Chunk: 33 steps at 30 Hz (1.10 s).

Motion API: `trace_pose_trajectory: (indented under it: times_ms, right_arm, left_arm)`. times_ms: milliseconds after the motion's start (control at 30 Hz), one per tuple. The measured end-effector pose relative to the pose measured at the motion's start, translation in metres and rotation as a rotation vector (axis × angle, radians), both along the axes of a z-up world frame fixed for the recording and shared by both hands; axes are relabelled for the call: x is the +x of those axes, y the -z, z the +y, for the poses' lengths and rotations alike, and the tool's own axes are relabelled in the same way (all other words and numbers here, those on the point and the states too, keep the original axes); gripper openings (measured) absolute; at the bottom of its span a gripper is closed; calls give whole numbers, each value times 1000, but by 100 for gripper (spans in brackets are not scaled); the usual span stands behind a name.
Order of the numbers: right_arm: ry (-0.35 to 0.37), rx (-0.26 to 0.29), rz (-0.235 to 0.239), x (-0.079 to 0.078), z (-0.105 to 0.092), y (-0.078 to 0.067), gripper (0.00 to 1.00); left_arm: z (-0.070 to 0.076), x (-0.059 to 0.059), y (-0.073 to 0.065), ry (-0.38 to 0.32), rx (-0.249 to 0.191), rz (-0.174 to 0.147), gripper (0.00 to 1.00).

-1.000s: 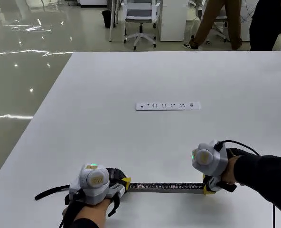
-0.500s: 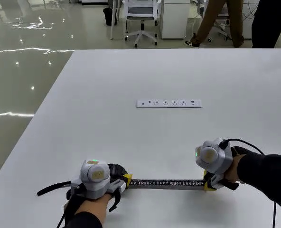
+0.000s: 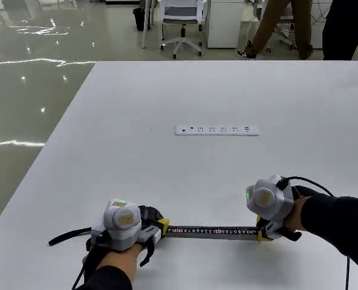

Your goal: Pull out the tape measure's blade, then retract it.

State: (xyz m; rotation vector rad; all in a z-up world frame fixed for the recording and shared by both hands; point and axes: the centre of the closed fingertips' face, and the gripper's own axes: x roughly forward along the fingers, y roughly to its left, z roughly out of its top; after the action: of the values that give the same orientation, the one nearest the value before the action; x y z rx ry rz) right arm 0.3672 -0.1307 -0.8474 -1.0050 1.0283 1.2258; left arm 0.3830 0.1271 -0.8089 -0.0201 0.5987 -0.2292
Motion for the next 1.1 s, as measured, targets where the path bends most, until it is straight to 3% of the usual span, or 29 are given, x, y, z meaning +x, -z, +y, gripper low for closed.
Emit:
trace_pose_trajectory:
  times_ms: [200,267,633,1100]
  right_arm:
    - [-18,1,0,-1,5,1,11]
    - [-58,10,-11,-1,7,1,11]
    - [-44,12,4,-1,18,2,11]
    - [-35,58,1,0,29,0,11]
  left_arm:
    - [1,0,0,2,-2,1,60]
    - [1,0,0,2,-2,1,60]
    - [1,0,-1,3,-3,1,60]
    - [0,1,-1,3,-8,6,60]
